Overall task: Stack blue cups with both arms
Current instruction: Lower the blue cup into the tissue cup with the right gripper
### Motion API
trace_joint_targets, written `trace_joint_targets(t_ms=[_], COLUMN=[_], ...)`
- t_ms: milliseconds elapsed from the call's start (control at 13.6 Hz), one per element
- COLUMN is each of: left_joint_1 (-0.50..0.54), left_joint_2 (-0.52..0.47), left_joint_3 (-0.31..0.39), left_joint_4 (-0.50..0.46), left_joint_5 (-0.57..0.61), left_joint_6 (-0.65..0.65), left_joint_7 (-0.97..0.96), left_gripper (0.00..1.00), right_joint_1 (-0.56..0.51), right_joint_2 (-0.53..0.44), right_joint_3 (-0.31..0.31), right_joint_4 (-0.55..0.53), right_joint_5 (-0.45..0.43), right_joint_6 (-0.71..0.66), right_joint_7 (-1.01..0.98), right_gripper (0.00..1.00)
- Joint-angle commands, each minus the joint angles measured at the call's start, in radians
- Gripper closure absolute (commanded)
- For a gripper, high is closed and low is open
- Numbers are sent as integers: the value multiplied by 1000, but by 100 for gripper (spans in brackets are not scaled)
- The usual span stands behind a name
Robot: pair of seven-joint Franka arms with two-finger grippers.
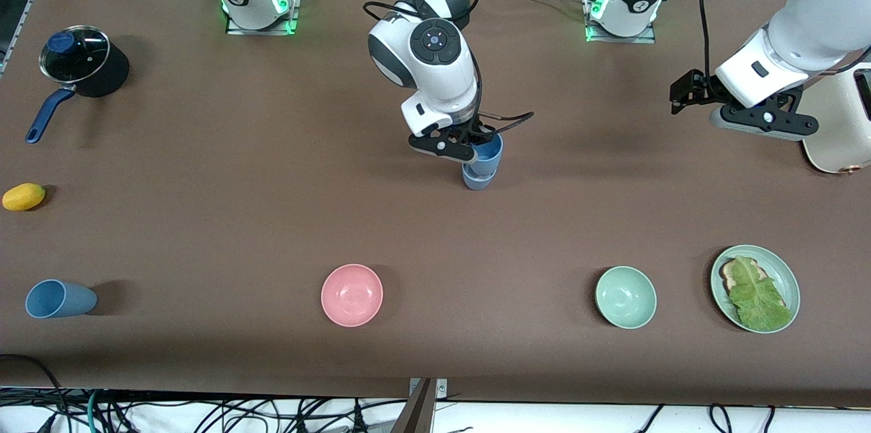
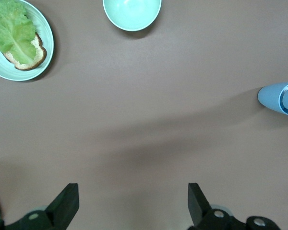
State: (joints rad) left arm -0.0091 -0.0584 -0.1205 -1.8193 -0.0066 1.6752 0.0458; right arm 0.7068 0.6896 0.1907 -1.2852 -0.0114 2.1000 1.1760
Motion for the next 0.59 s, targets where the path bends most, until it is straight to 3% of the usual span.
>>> trace_joint_targets(t_ms=[0, 513], left_joint_1=[1, 3], left_joint_2=[8, 8], left_joint_3=[1, 1], left_joint_4=[21, 21], left_joint_5=[3, 3], left_joint_6=[-17, -26], left_joint_7=[22, 23], left_gripper=[0, 0], right_joint_1=[5, 6], right_joint_2=[10, 11], right_joint_3=[-2, -2], right_joint_4=[33, 23], right_joint_5=[-27, -58], right_joint_6=[-20, -35], right_joint_7=[13, 16], right_gripper=[100, 100])
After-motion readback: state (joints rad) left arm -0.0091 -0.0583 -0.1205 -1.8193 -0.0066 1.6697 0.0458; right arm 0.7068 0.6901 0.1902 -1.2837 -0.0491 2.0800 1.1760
